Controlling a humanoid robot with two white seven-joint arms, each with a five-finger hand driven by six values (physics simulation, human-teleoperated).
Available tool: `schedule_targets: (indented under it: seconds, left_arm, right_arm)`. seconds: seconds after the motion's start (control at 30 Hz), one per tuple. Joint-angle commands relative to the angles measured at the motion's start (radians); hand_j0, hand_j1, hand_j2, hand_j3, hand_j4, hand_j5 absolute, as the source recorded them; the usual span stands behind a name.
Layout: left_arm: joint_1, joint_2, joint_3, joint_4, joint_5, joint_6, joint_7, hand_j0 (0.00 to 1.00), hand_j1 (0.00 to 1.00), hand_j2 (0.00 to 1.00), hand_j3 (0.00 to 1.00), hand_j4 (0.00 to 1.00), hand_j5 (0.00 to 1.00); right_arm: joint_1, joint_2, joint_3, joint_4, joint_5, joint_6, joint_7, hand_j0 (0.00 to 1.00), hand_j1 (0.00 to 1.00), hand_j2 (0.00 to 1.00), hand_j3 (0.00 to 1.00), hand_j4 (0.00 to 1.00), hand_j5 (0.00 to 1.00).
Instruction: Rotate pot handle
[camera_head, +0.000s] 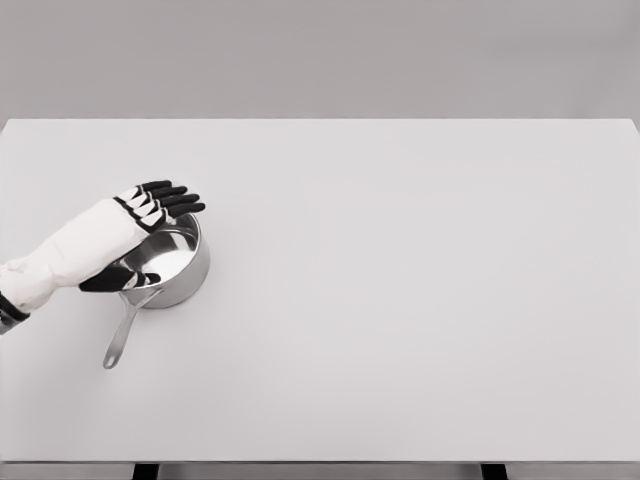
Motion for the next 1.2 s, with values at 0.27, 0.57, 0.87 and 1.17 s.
schedule_targets:
  seconds: [0.27, 0.57, 0.87, 1.17]
  left_arm:
    - [-0.009, 0.064, -0.112, -0.003, -0.041, 0.001, 0.000, 1.00, 1.00, 1.00, 1.00, 1.00, 1.00]
    - [-0.008, 0.078, -0.143, -0.003, -0.107, 0.001, 0.000, 1.00, 1.00, 1.00, 1.00, 1.00, 1.00]
    - [0.000, 0.101, -0.143, -0.001, -0.145, 0.001, 0.001, 1.00, 1.00, 1.00, 1.00, 1.00, 1.00]
    - [-0.002, 0.138, -0.137, -0.001, -0.142, 0.001, 0.004, 1.00, 1.00, 1.00, 1.00, 1.00, 1.00]
  right_arm:
    - [0.000, 0.000, 0.000, 0.000, 0.000, 0.000, 0.000, 1.00, 1.00, 1.00, 1.00, 1.00, 1.00]
    - [0.000, 0.000, 0.000, 0.000, 0.000, 0.000, 0.000, 1.00, 1.00, 1.00, 1.00, 1.00, 1.00]
    - [0.000, 0.000, 0.000, 0.000, 0.000, 0.000, 0.000, 1.00, 1.00, 1.00, 1.00, 1.00, 1.00]
    - [0.000, 0.000, 0.000, 0.000, 0.000, 0.000, 0.000, 1.00, 1.00, 1.00, 1.00, 1.00, 1.00]
